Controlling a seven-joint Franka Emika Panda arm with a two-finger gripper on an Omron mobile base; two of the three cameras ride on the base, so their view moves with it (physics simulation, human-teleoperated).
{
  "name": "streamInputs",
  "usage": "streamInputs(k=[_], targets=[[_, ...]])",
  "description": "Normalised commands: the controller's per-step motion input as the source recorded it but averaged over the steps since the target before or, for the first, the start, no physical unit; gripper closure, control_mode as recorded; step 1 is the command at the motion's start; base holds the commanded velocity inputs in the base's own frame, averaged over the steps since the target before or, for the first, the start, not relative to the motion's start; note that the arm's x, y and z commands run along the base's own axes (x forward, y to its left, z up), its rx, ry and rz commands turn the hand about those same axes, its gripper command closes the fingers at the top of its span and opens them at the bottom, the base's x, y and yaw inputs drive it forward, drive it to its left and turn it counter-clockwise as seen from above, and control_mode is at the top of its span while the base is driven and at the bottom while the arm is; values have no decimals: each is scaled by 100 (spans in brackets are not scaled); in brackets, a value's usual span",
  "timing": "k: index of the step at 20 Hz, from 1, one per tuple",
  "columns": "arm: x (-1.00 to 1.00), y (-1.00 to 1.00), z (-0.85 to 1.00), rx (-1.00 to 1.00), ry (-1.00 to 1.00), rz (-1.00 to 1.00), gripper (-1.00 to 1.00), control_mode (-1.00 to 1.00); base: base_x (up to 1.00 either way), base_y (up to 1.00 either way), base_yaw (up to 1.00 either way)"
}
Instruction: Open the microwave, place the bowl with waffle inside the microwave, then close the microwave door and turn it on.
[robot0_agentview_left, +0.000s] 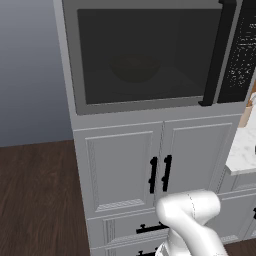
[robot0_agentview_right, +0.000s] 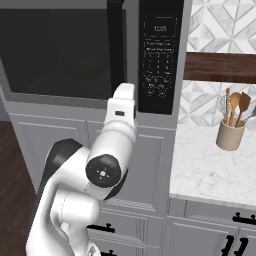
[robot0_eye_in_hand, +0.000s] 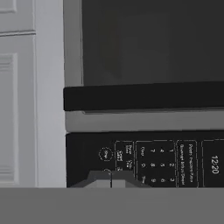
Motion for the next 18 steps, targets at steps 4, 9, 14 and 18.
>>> streamInputs(k=[4,9,14,18], targets=[[32,-28,0,-13,1,0,100,-100,0,0,0],[34,-40,0,-6,0,0,100,-100,0,0,0],[44,-23,0,-6,0,0,100,-100,0,0,0],[54,-6,0,-10,2,0,100,-100,0,0,0]])
